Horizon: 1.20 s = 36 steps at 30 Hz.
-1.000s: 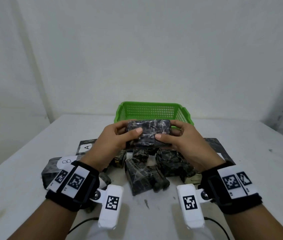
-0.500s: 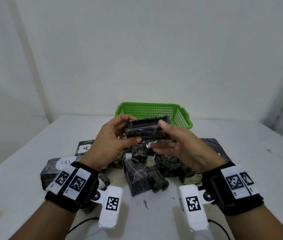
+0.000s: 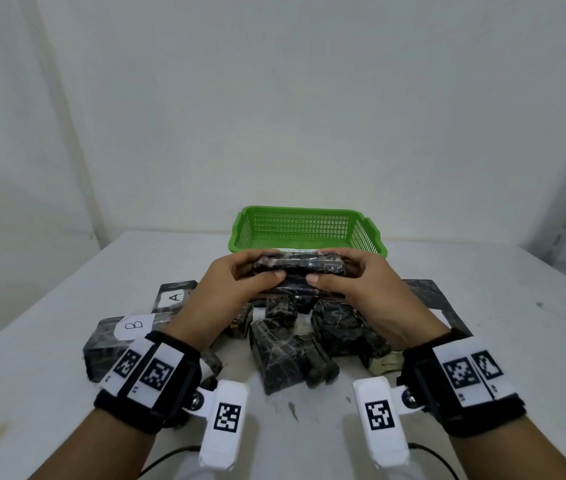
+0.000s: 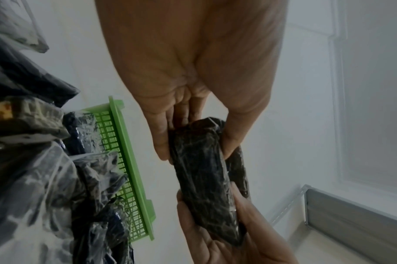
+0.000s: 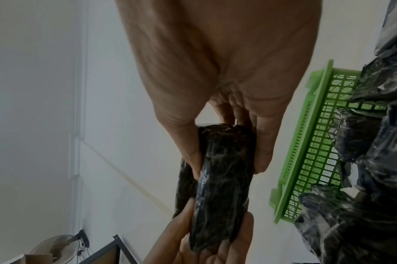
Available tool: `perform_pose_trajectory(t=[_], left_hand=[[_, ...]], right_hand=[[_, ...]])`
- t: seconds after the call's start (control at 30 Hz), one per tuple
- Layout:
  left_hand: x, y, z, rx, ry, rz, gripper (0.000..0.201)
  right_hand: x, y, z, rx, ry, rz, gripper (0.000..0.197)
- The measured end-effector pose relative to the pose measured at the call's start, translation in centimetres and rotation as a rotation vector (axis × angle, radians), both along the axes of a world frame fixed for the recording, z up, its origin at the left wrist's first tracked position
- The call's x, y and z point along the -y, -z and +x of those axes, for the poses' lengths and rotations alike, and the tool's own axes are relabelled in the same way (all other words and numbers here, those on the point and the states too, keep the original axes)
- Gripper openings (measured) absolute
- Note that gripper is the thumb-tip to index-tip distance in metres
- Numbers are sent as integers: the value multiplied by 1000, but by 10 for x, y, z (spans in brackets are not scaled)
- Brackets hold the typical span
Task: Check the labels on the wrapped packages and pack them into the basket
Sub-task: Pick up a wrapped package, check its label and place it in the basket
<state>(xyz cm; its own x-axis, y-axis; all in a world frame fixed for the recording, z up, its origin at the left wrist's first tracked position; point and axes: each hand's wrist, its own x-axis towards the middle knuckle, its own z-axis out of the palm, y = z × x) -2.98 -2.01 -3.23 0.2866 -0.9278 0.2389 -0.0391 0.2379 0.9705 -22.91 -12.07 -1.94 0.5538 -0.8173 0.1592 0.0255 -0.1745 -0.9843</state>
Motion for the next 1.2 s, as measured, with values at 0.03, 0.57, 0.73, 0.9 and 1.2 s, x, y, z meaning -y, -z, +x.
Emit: perform_pose_trajectory(t=[0.03,0.57,0.73,0.9,1.2], left_hand=[[0,0,0,-12,1,-7,33],[-10,-6,3,161,2,-97,46],[-12,-4,2,63,144,-32,62],[-5,-6,-4,-1,30,0,35],[0,0,-1,-15,-110,-10,30]], right_hand=[[1,0,-1,-2,-3,0,55],[-5,-8,-3,16,-171,207,54],[2,0,-4,31,-36,165,32],[3,1,-6,-7,-26,104,32],[1,-2,-4,-16,-1,74,65]])
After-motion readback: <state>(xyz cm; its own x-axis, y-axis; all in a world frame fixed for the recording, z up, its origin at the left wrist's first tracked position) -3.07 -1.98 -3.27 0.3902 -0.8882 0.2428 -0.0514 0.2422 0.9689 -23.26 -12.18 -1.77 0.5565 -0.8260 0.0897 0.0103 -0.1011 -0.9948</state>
